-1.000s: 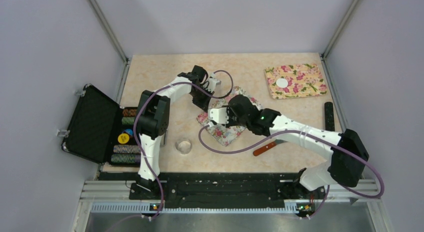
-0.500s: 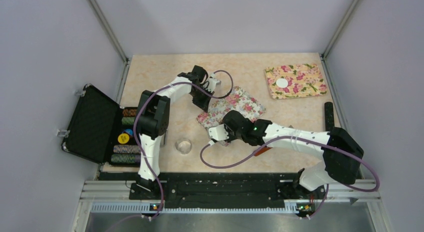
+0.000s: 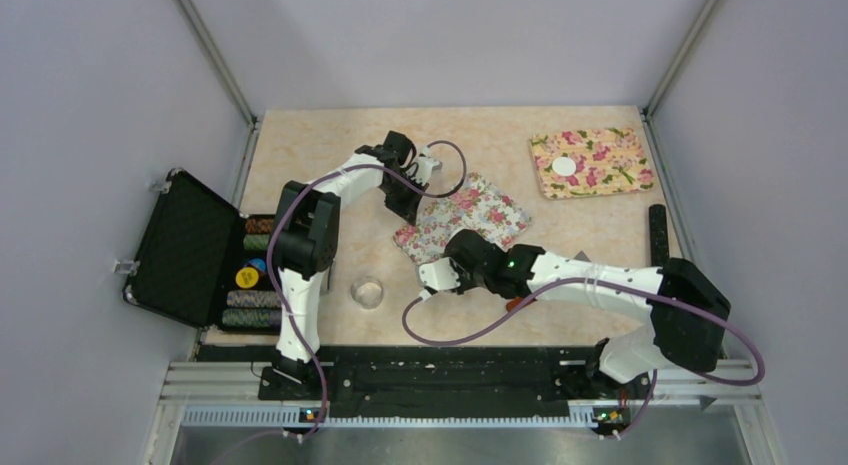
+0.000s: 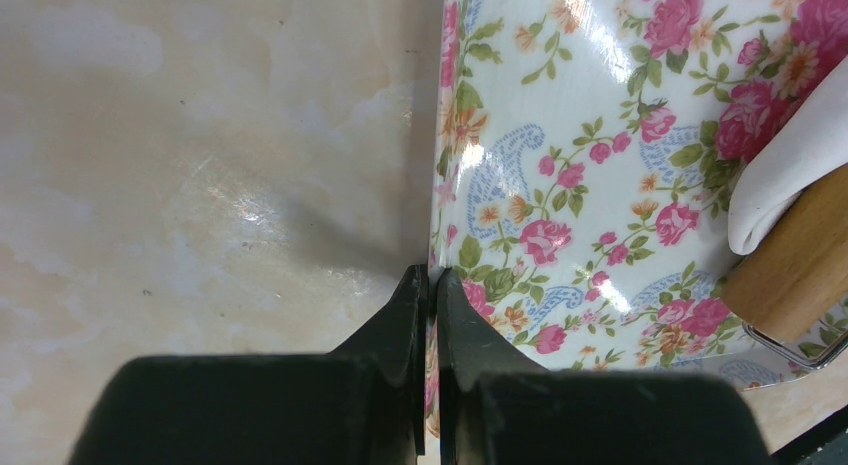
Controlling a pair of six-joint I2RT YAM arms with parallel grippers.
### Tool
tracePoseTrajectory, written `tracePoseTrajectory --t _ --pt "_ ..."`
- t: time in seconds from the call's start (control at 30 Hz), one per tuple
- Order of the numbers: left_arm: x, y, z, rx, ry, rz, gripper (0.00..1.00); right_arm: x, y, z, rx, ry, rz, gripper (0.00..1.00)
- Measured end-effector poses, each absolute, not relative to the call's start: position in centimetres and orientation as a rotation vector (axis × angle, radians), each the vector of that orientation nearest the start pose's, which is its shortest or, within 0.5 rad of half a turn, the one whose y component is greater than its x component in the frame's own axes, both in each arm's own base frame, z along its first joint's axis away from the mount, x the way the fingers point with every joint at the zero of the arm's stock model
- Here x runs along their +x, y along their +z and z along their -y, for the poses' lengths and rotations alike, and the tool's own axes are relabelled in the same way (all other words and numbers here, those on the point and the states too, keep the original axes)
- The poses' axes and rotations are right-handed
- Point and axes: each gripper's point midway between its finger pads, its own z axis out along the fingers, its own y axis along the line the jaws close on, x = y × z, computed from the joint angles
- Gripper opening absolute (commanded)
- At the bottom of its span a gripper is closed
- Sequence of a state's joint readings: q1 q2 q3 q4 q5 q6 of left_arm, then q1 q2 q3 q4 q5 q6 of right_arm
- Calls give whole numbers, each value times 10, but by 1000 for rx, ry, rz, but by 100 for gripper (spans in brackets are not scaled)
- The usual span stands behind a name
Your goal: Roll out the dumpling wrappers from the dough
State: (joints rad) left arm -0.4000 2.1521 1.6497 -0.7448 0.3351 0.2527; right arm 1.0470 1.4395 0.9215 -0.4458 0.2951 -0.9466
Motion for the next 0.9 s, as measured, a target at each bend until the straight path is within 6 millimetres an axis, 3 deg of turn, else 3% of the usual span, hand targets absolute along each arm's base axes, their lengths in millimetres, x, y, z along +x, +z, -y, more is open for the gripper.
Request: tracePoseTrajectory --t 0.57,0.77,0.9 --pt "394 25 218 971 -506 -2629 0 224 101 -247 -2073 -252 -1537 0" --pt "393 25 220 974 -517 -2628 0 218 112 -244 -2105 -233 -1553 0" --pt "393 25 220 973 -519 -2627 0 225 127 -246 -2079 -268 -1548 0"
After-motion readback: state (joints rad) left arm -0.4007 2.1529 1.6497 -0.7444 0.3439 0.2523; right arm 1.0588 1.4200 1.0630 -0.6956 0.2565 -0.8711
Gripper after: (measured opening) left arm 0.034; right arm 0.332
